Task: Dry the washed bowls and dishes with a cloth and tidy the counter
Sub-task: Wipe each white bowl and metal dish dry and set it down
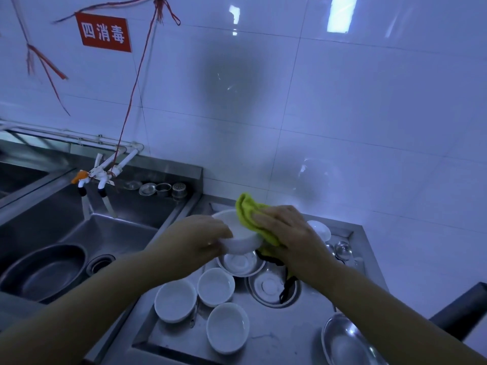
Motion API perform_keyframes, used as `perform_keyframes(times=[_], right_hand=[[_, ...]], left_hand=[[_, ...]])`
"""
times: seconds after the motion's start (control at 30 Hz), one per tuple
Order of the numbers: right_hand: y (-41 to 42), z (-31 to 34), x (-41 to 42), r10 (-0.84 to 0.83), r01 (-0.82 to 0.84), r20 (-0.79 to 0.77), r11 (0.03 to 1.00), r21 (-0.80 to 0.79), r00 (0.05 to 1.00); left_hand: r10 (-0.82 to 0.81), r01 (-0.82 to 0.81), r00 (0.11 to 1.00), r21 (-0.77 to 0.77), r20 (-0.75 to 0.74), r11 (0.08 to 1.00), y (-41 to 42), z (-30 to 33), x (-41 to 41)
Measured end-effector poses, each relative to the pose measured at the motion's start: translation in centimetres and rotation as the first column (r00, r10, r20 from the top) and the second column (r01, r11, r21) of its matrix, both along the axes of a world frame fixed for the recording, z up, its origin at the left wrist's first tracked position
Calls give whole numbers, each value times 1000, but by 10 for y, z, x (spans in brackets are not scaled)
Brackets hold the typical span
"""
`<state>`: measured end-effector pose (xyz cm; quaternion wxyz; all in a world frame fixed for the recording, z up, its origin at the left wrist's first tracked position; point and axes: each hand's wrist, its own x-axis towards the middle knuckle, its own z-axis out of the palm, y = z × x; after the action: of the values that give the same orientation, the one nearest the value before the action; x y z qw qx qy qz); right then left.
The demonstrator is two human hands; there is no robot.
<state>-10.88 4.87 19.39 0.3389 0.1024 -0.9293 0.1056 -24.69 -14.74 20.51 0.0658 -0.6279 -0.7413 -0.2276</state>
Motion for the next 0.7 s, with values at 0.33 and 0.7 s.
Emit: perform_keyframes(times=[0.33, 0.7], right_hand=[[-29, 1, -7, -151, 70, -220, 939, -338, 964], [-33, 20, -13, -294, 238, -280, 946, -219, 914]], left_hand=[[-359, -240, -17, 344, 933, 908, 31, -8, 35], [-456, -230, -33, 437, 890, 870, 52, 2, 44]])
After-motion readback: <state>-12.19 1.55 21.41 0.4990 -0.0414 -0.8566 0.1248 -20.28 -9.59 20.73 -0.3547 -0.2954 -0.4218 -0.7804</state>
